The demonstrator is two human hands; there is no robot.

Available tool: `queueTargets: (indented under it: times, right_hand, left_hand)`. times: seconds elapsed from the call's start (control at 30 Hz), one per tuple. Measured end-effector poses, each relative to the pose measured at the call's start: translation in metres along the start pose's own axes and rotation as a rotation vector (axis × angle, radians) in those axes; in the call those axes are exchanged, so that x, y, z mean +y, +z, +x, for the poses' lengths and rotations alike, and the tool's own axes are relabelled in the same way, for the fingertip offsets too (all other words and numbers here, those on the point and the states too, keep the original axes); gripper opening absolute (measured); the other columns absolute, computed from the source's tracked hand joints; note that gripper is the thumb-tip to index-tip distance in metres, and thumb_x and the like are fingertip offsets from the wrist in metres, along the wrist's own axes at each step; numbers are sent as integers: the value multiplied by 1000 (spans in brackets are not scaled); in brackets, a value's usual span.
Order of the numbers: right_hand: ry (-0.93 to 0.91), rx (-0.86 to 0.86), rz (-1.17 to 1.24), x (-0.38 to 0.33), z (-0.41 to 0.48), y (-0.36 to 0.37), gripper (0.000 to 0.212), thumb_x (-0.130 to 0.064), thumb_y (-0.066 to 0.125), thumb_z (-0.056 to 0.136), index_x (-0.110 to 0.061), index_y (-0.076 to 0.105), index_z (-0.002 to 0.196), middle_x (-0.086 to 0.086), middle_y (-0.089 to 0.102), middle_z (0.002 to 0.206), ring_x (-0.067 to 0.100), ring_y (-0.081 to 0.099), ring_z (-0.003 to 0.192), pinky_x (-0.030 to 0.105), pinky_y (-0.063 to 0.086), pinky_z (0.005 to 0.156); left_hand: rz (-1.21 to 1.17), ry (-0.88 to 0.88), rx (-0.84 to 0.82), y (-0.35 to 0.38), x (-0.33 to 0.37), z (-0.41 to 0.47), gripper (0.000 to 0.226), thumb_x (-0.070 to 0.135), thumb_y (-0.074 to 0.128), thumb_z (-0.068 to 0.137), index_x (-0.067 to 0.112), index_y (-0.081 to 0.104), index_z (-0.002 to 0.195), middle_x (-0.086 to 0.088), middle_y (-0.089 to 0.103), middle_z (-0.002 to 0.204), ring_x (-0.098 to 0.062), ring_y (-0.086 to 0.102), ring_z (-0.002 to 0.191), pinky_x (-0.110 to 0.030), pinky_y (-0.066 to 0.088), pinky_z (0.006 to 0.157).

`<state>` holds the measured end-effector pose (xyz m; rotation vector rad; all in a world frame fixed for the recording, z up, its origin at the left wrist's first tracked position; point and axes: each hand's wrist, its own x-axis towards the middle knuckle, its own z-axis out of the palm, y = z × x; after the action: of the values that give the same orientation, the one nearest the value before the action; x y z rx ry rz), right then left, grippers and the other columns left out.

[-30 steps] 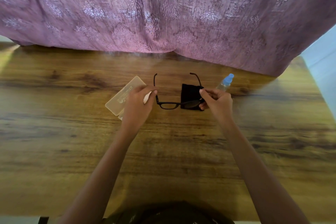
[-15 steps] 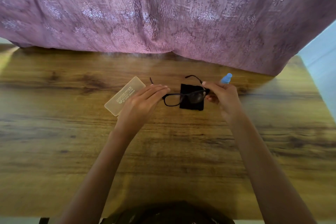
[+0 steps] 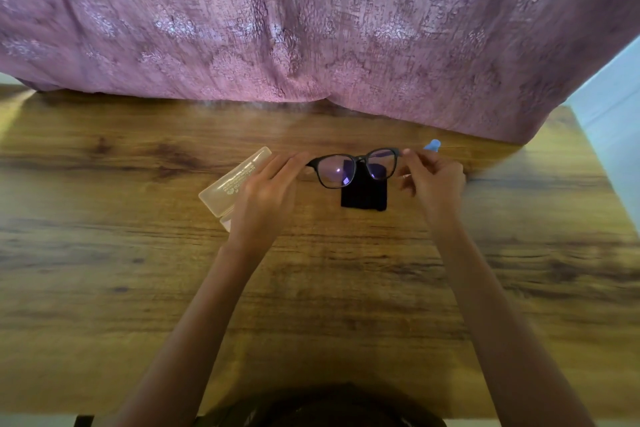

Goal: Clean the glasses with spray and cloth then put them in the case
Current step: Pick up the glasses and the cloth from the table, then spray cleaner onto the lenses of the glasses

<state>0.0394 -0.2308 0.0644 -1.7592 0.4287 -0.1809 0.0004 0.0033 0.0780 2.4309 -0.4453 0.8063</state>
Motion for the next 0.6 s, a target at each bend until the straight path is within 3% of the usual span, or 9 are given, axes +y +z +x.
queueTargets:
  times: [0.1,0.2,0.33,0.47,0.6]
  right_hand:
    - [-339,269,-360,17,0,1,17,-25,63,94,-11,67,104,0,65,84,11,57,68,15,45,62]
    - [-517,341,-507,37,10,-1,30,-20,66,92,-3,57,115,15,53,111,20,50,94,22,39,78]
    - [-574,261,-530,56,20,-2,43,-19,63,94,-4,52,132,21,52,124,29,52,109,19,37,89]
    - [-561,170,-487,58,21,-1,51,-15,61,95,-4,44,142,16,57,123,18,54,105,24,45,86]
    - [-504,159,-434,56,23,7,53,-13,61,96,-3,41,145,16,60,124,1,49,97,-3,34,79]
  left_hand:
    - [-6,-8,33,-1,3,2,28,-19,61,83,-6,70,105,-14,72,94,-19,62,89,-15,42,86]
    - [-32,-28,45,-1,4,4,28,-16,59,85,-5,69,108,-13,72,95,-17,62,87,-9,39,84]
    - [-84,-50,77,-5,9,8,26,-14,61,86,-3,69,109,-12,72,95,-14,61,87,-5,38,84]
    - [-136,-81,109,-7,15,5,28,-15,60,87,-2,68,111,-11,70,95,-2,56,91,-6,41,85]
    - [-153,-113,131,-8,20,-2,25,-11,60,89,-3,68,111,-12,70,98,-1,56,94,-9,45,85]
